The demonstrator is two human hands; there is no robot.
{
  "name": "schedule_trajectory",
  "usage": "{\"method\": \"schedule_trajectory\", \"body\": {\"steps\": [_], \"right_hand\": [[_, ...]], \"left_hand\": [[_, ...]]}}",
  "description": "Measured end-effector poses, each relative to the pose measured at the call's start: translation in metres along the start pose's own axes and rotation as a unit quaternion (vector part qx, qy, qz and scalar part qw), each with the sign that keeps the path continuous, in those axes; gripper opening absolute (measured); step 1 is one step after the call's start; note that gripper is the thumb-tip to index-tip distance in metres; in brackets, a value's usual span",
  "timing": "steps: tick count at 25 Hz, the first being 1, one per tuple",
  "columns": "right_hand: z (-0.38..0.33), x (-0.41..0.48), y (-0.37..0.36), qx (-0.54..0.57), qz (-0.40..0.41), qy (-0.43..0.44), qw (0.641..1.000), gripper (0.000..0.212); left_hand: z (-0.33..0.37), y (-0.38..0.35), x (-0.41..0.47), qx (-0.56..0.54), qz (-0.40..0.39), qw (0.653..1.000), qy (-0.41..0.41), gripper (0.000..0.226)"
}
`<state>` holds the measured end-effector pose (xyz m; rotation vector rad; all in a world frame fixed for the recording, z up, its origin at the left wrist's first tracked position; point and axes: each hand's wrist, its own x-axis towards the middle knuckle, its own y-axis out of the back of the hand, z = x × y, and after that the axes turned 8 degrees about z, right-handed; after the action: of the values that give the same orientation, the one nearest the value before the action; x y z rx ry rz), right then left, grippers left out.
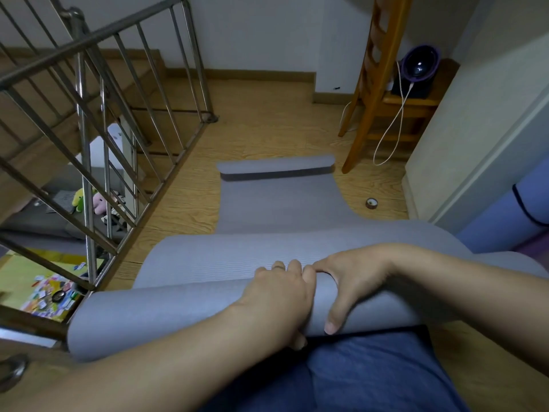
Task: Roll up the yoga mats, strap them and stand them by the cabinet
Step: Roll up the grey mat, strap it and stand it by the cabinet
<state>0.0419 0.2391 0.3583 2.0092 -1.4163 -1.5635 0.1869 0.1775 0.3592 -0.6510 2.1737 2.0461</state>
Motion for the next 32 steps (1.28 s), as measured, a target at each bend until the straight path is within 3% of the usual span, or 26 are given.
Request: {"method": "schedule_trajectory", "body": {"steps": [4,6,9,12,14,19,22,24,26,29,32], "right_hand": [[-0.013,-0.023,-0.028,-0.199,0.204,0.016,0.958,0.088],[-0.013,-0.022,-0.034,-0.19,0.241,0.016,0.952,0.085],[-0.006,-0.013,-0.019,-0.152,0.214,0.009,0.965,0.084],[0.0,-0.003,-0.004,-0.115,0.168,-0.003,0.979,0.084],[0.002,0.005,0.0,-0.1,0.145,-0.005,0.984,0.081],[-0.006,0.0,0.014,-0.045,0.096,-0.005,0.994,0.075],[-0.011,-0.014,0.018,-0.047,0.014,0.004,0.999,0.07],[-0.016,-0.026,0.008,-0.07,0.007,0.011,0.997,0.07],[-0.019,-0.037,-0.008,-0.129,0.084,0.004,0.988,0.077],[-0.028,-0.043,-0.036,-0.259,0.19,-0.017,0.947,0.094],[-0.024,-0.036,-0.038,-0.24,0.204,-0.027,0.949,0.09]], "left_hand": [[-0.022,0.004,0.013,-0.084,-0.031,0.996,-0.025,0.081],[-0.035,0.012,0.025,-0.132,-0.095,0.986,-0.02,0.083],[-0.04,0.014,0.031,-0.149,-0.104,0.983,0.001,0.084],[-0.018,-0.006,0.016,-0.038,0.064,0.996,0.039,0.086],[-0.009,-0.017,0.01,-0.007,0.126,0.99,0.062,0.09],[-0.026,0.001,0.007,-0.074,0.132,0.988,0.036,0.079],[-0.022,0.009,-0.005,-0.131,0.077,0.988,-0.004,0.076],[-0.02,0.012,-0.006,-0.161,0.011,0.987,-0.016,0.074],[-0.025,0.015,0.003,-0.212,-0.062,0.975,-0.009,0.074],[-0.037,0.016,0.021,-0.278,-0.16,0.947,-0.016,0.072],[-0.043,0.017,0.026,-0.295,-0.157,0.942,-0.016,0.07]]}}
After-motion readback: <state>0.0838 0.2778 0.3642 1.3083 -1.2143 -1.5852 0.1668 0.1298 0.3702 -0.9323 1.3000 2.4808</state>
